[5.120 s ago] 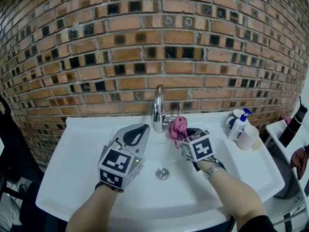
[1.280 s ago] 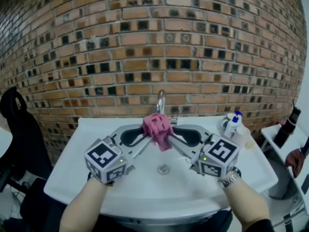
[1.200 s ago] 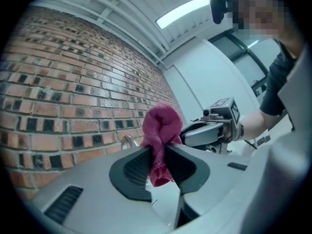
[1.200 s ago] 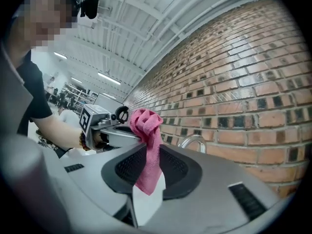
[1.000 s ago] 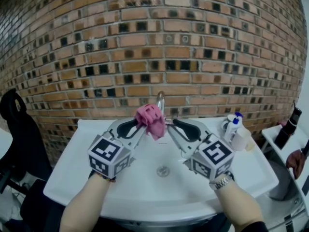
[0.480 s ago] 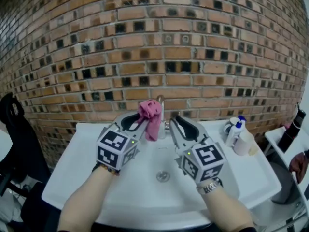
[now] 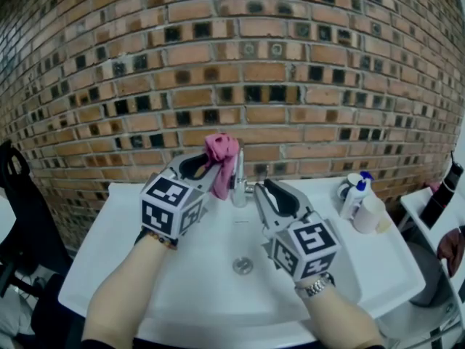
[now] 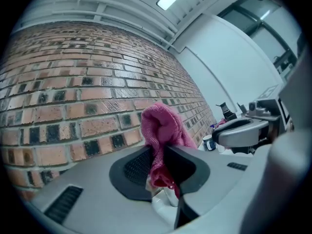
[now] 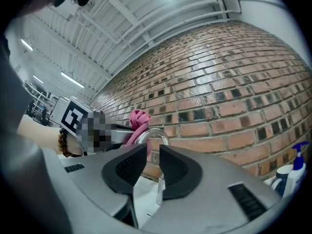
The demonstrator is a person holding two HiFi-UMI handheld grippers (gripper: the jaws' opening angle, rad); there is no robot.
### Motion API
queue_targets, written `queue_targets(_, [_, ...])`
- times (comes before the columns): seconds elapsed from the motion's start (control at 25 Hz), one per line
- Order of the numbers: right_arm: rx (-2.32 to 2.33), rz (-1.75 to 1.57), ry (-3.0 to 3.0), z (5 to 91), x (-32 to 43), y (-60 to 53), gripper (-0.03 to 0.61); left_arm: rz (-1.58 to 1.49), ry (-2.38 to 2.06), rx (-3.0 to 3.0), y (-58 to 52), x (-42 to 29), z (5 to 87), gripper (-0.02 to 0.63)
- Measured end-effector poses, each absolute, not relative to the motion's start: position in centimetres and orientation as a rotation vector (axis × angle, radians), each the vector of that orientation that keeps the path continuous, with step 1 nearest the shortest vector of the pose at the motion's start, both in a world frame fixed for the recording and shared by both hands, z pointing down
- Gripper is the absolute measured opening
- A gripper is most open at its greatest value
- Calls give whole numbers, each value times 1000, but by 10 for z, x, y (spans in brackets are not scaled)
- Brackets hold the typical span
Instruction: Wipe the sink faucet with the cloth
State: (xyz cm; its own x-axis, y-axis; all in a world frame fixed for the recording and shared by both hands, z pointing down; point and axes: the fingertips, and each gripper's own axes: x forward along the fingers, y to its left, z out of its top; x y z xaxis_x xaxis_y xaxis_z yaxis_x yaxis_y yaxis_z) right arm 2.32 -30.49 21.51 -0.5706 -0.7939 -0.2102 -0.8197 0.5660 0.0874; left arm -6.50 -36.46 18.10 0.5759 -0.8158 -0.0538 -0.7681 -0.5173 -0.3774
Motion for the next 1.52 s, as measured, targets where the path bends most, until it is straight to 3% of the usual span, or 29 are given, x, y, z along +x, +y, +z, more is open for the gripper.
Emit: queue_targets(1.52, [-1410,199,2709,237,25,-314,91,-344,1199,-2448,-469,-50,217,83])
